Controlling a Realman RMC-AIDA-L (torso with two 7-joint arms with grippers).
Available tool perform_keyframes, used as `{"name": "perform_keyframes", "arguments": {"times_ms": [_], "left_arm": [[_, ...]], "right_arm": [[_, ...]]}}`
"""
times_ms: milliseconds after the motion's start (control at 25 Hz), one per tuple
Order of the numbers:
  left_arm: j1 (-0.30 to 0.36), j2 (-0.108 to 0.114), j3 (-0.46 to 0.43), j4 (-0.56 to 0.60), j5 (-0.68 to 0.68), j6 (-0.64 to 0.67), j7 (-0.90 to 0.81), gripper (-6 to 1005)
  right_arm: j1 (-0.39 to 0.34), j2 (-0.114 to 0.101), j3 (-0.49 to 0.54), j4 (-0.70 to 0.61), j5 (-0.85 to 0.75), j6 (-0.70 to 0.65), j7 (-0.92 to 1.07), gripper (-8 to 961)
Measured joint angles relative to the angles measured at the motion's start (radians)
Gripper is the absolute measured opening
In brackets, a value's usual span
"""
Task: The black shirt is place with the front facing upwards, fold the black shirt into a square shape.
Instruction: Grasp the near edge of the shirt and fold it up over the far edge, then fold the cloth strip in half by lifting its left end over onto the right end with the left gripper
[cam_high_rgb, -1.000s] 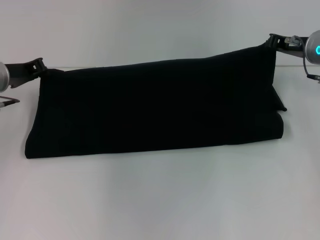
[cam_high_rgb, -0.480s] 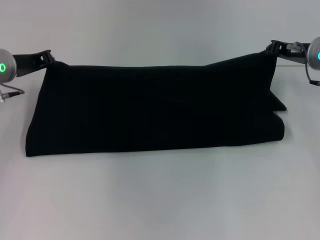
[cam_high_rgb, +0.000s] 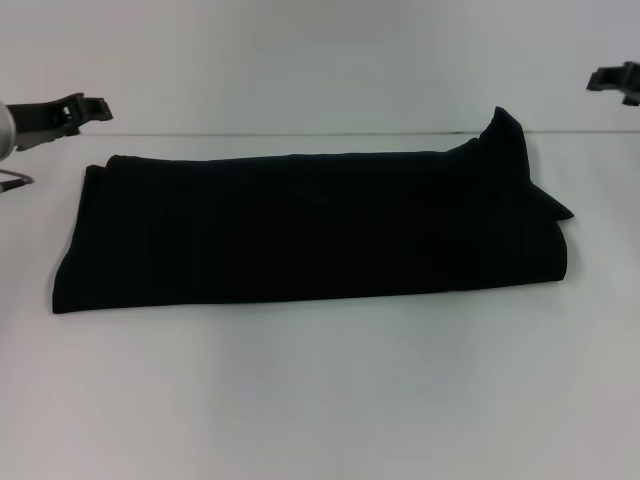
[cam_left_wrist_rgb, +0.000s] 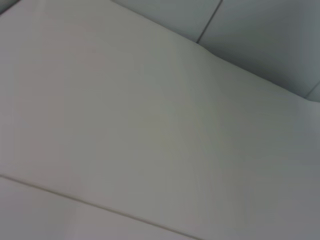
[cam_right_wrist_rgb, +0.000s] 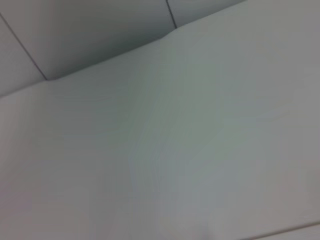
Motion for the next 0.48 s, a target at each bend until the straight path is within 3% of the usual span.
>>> {"name": "perform_keyframes", "arguments": {"times_ms": [80, 240, 480], "left_arm": [[0.029, -0.011, 0.003, 0.043, -0.004, 0.019, 0.007, 458], [0.087, -0.030, 0.001, 0.098, -0.062, 0.102, 0.064, 621], [0.193, -0.036, -0.051, 0.126, -0.334, 0.346, 0.197, 785]], "right_arm": [[-0.053, 0.008, 0.053, -0.076, 0.027, -0.093, -0.006, 495], [-0.198, 0.046, 0.144, -0.181, 0.186, -0.302, -0.124, 618], [-0.405, 0.060, 0.296, -0.087, 0.487, -0.617, -0.387, 798]]}}
